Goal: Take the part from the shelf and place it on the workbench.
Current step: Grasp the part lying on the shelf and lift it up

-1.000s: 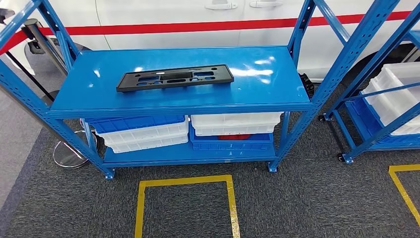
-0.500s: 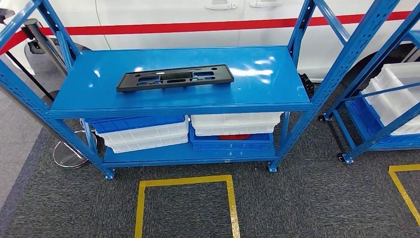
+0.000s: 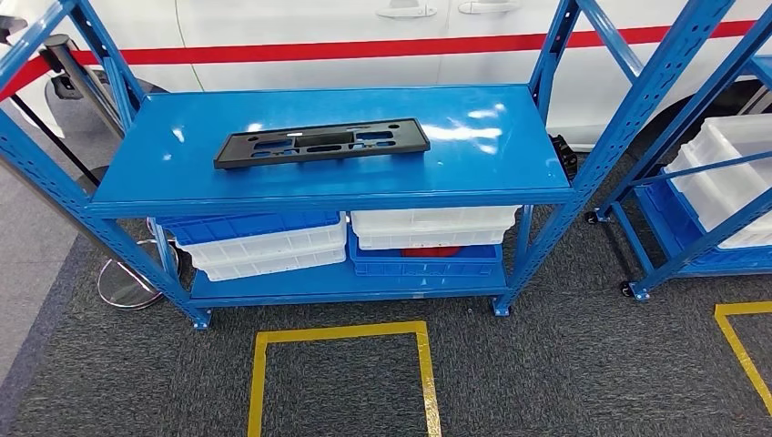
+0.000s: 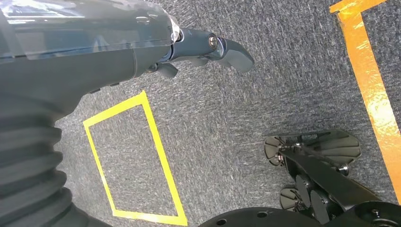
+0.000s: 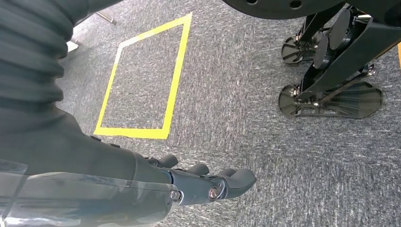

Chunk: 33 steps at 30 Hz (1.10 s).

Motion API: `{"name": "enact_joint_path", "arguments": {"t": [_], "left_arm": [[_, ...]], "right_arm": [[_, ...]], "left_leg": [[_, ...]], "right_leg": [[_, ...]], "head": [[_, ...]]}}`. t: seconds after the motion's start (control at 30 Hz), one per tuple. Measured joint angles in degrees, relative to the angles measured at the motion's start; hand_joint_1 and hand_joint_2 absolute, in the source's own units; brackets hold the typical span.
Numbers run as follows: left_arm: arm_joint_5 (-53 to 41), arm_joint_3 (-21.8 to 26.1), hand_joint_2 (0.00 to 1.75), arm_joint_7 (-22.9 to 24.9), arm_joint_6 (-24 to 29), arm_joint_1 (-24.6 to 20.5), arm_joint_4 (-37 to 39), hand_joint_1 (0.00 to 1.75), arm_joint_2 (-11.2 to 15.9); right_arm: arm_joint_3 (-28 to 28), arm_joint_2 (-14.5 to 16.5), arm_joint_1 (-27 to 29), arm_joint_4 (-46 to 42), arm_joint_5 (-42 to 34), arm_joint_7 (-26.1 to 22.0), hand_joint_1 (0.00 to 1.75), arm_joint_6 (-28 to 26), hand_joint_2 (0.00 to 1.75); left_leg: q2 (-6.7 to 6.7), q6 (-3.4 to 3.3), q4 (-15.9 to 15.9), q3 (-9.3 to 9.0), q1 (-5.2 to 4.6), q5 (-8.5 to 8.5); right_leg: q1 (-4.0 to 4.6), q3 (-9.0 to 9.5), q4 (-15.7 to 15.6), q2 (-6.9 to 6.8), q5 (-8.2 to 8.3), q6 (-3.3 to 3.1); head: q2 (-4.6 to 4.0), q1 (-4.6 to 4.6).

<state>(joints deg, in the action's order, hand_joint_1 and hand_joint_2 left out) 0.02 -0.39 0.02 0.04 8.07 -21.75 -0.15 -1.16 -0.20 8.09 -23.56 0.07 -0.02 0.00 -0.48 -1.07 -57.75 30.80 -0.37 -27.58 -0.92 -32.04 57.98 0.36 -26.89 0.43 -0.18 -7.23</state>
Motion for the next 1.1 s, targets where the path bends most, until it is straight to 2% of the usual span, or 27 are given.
{"name": "enact_joint_path", "arguments": {"t": [0.03, 0.1, 0.13, 0.23, 0.27, 1.1], "left_arm": [[0.0, 0.0, 0.0, 0.0, 0.0, 0.0, 0.0, 0.0, 0.0], [0.0, 0.0, 0.0, 0.0, 0.0, 0.0, 0.0, 0.0, 0.0], [0.0, 0.0, 0.0, 0.0, 0.0, 0.0, 0.0, 0.0, 0.0], [0.0, 0.0, 1.31, 0.0, 0.0, 0.0, 0.0, 0.0, 0.0], [0.0, 0.0, 1.75, 0.0, 0.0, 0.0, 0.0, 0.0, 0.0], [0.0, 0.02, 1.75, 0.0, 0.0, 0.0, 0.0, 0.0, 0.0]], "right_arm": [[0.0, 0.0, 0.0, 0.0, 0.0, 0.0, 0.0, 0.0, 0.0], [0.0, 0.0, 0.0, 0.0, 0.0, 0.0, 0.0, 0.0, 0.0], [0.0, 0.0, 0.0, 0.0, 0.0, 0.0, 0.0, 0.0, 0.44], [0.0, 0.0, 0.0, 0.02, 0.0, 0.0, 0.0, 0.0, 1.75], [0.0, 0.0, 0.0, 0.02, 0.0, 0.0, 0.0, 0.0, 1.75], [0.0, 0.0, 0.0, 0.02, 0.0, 0.0, 0.0, 0.0, 1.75]], "left_leg": [[0.0, 0.0, 0.0, 0.0, 0.0, 0.0], [0.0, 0.0, 0.0, 0.0, 0.0, 0.0], [0.0, 0.0, 0.0, 0.0, 0.0, 0.0], [0.0, 0.0, 0.0, 0.0, 0.0, 0.0], [0.0, 0.0, 0.0, 0.0, 0.0, 0.0], [0.0, 0.0, 0.0, 0.0, 0.0, 0.0]], "right_leg": [[0.0, 0.0, 0.0, 0.0, 0.0, 0.0], [0.0, 0.0, 0.0, 0.0, 0.0, 0.0], [0.0, 0.0, 0.0, 0.0, 0.0, 0.0], [0.0, 0.0, 0.0, 0.0, 0.0, 0.0], [0.0, 0.0, 0.0, 0.0, 0.0, 0.0], [0.0, 0.0, 0.0, 0.0, 0.0, 0.0]], "head": [[0.0, 0.0], [0.0, 0.0], [0.0, 0.0], [-0.01, 0.0], [-0.01, 0.0], [0.0, 0.0]]}}
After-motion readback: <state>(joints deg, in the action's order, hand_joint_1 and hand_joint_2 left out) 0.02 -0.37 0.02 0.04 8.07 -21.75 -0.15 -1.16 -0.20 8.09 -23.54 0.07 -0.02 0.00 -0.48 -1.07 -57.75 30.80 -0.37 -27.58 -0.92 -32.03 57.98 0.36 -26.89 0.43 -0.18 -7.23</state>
